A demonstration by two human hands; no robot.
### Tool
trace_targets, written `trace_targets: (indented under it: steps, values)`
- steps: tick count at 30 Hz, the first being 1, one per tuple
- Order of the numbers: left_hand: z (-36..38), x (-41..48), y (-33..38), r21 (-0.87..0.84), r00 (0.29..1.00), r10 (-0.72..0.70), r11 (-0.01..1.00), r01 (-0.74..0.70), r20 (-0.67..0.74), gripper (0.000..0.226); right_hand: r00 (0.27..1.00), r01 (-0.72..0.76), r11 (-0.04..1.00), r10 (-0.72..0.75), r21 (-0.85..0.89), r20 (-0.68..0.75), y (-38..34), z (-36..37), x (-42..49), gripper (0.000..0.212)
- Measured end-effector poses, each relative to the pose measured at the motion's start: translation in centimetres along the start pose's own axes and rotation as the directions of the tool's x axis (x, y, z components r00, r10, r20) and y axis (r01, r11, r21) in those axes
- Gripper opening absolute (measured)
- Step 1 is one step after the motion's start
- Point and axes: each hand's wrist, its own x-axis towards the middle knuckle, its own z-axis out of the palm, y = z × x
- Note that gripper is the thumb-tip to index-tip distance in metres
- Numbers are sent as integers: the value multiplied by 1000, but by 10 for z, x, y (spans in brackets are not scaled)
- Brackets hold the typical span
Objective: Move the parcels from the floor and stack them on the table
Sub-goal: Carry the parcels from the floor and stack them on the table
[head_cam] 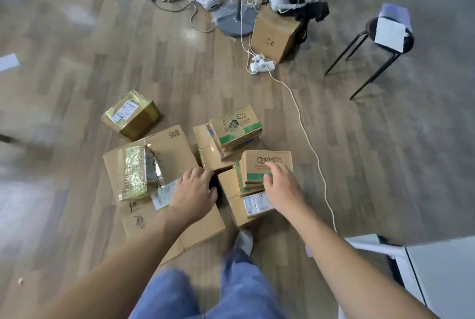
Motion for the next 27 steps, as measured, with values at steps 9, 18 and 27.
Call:
trace_targets:
  steps: [9, 18, 27]
  values:
    - [78, 132, 38, -203, 980, -77, 972, 114, 185, 49, 995, -99, 995, 100, -24, 19, 97, 55, 105, 39]
    - [182, 217, 53, -504, 849, -289, 703, 501, 442, 46, 844, -535, 811, 524, 238, 113, 191, 108, 168, 75]
    - [166, 191, 60, -606, 799, -332, 525, 598, 502, 33, 835, -548, 715, 504, 435, 222, 179, 104, 137, 31]
